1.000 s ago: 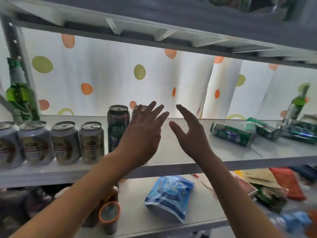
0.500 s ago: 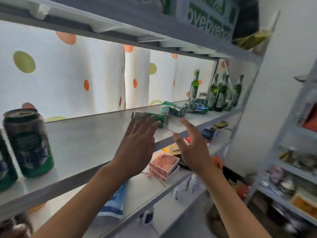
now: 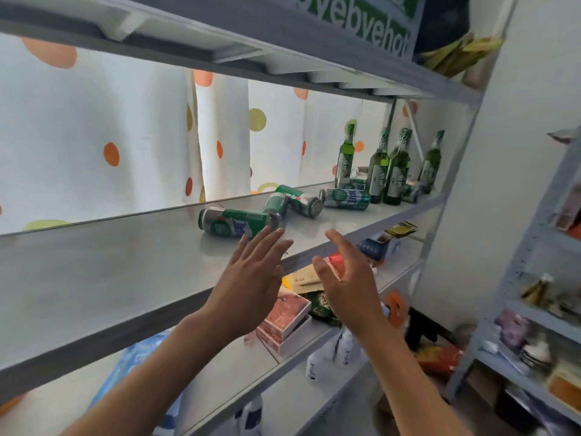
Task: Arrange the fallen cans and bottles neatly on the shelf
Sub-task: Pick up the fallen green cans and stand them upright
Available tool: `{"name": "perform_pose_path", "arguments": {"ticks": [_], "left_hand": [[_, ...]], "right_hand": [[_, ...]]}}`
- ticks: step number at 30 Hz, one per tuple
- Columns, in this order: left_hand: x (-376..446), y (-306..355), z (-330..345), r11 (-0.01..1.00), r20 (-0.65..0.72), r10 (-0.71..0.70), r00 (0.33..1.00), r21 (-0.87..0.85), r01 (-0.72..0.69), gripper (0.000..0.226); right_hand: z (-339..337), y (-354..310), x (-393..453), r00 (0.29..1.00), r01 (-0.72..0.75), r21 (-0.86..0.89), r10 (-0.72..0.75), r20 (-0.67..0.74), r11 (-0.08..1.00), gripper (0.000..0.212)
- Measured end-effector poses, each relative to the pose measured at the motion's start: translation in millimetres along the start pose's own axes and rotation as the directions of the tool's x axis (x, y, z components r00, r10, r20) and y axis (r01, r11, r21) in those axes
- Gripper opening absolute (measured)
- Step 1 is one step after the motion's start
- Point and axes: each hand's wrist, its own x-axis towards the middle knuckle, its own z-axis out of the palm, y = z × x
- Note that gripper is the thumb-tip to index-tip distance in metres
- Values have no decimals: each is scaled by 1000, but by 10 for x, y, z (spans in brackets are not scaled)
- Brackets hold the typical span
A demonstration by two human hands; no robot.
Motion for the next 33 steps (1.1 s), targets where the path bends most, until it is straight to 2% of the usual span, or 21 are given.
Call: {"name": "perform_pose_path", "arguments": {"ticks": [8, 13, 17, 19, 22, 26, 28, 30, 33], "left_hand": [[489, -168, 308, 972, -41, -221, 974, 72, 224, 50], [606, -374, 292, 919, -125, -371, 920, 91, 383, 48], [684, -619, 277, 863, -199, -493, 847, 15, 505, 39], [744, -756, 283, 810, -242, -578, 779, -62, 583, 38], [859, -974, 309, 677, -248, -732, 634, -170, 716, 38], [1072, -1276, 317, 370, -121, -929, 350, -284, 884, 49], [1174, -1408, 285, 236, -57, -971, 232, -393, 889, 49], [1250, -1501, 255, 130, 30, -984, 173, -537, 833, 41], [1308, -1601, 249, 16, 160, -976, 146, -617, 787, 41]], "right_hand": [[216, 630, 736, 985, 50, 132, -71, 159, 990, 46], [479, 682, 1071, 957, 95, 199, -145, 253, 975, 50], [716, 689, 1266, 932, 148, 256, -222, 288, 955, 49], [837, 695, 1375, 919, 186, 280, -267, 289, 942, 47], [980, 682, 1550, 905, 230, 324, -324, 277, 918, 45], [1105, 609, 1811, 865, 287, 338, -395, 310, 896, 45], [1165, 560, 1972, 842, 325, 346, -436, 317, 880, 45], [1222, 512, 2141, 820, 367, 332, -471, 326, 869, 45], [1297, 426, 2375, 807, 390, 321, -488, 333, 863, 44]]}}
